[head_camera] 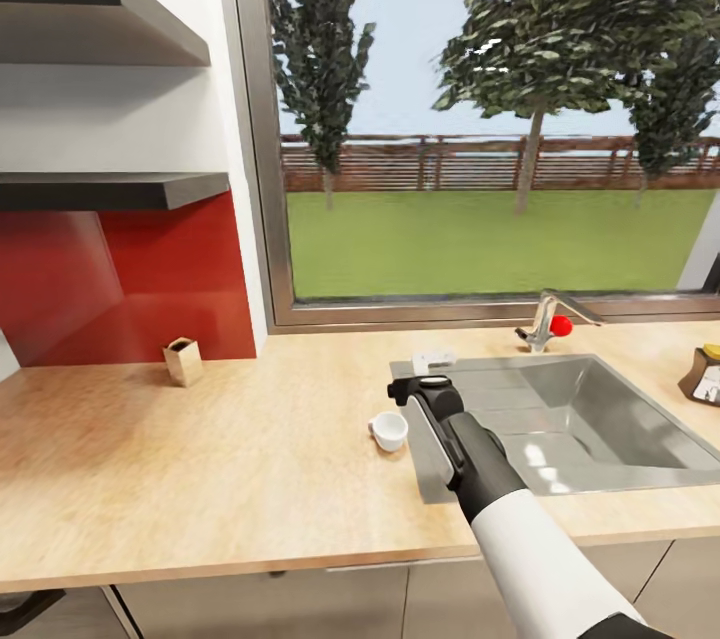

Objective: Set up a coffee station on the kitchen countertop: keep the coffee maker on the countertop, move the bottle of coffee from the kitchen shelf to the counter next to the coffee maker, place a paper coffee filter on top of the coffee maker, put the saucer next to the coffee maker with the coffee cup on the saucer, and place the electric kettle next to the coffee maker.

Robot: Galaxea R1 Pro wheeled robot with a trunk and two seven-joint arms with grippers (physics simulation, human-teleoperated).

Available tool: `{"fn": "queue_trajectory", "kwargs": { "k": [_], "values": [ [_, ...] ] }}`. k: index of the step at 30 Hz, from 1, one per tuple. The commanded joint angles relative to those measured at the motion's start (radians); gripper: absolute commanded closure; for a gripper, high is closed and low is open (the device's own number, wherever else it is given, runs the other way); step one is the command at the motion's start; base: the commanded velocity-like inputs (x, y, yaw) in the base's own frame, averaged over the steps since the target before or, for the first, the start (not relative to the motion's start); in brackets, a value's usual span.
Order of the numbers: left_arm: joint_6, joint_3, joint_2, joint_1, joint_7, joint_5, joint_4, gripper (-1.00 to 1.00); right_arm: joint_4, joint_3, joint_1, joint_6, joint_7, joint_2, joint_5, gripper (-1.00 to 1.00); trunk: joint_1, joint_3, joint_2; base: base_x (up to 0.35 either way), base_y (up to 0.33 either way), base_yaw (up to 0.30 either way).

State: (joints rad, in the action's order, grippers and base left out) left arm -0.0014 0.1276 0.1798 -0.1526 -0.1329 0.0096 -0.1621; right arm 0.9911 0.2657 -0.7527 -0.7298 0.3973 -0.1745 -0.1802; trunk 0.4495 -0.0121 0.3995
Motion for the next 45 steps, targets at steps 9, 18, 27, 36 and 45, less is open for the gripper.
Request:
{"fn": "queue_trajectory", "kwargs": {
  "k": [9,18,27,36,45],
  "values": [
    [0.000,0.004,0.000,-0.001,-0.001,0.001,-0.002,-1.00,-0.060,0.001,0.000,-0.001,0.008,0.000,-0.010,-1.00,0.001,0.000,0.000,0.119,0.000,0.000],
    [0.000,0.004,0.000,-0.001,-0.001,0.001,-0.001,-1.00,-0.098,0.002,0.000,-0.001,0.008,0.000,-0.010,-1.00,0.001,0.000,0.000,0.011,0.000,0.000],
    [0.000,0.004,0.000,-0.001,-0.001,0.001,-0.001,-1.00,-0.120,0.003,0.000,0.000,0.008,0.000,-0.010,-1.00,0.001,0.000,0.000,0.000,0.000,0.000],
    [0.000,0.004,0.000,-0.001,-0.001,0.001,-0.001,-1.00,-0.189,0.003,0.000,0.000,0.006,0.000,-0.012,-1.00,0.001,0.000,0.000,0.000,0.000,0.000],
    [0.000,0.003,0.000,-0.001,-0.001,0.001,-0.001,-1.00,-0.195,0.003,0.000,0.000,0.006,0.000,-0.012,-1.00,0.001,0.000,0.000,0.000,0.000,0.000]
  ]
}}
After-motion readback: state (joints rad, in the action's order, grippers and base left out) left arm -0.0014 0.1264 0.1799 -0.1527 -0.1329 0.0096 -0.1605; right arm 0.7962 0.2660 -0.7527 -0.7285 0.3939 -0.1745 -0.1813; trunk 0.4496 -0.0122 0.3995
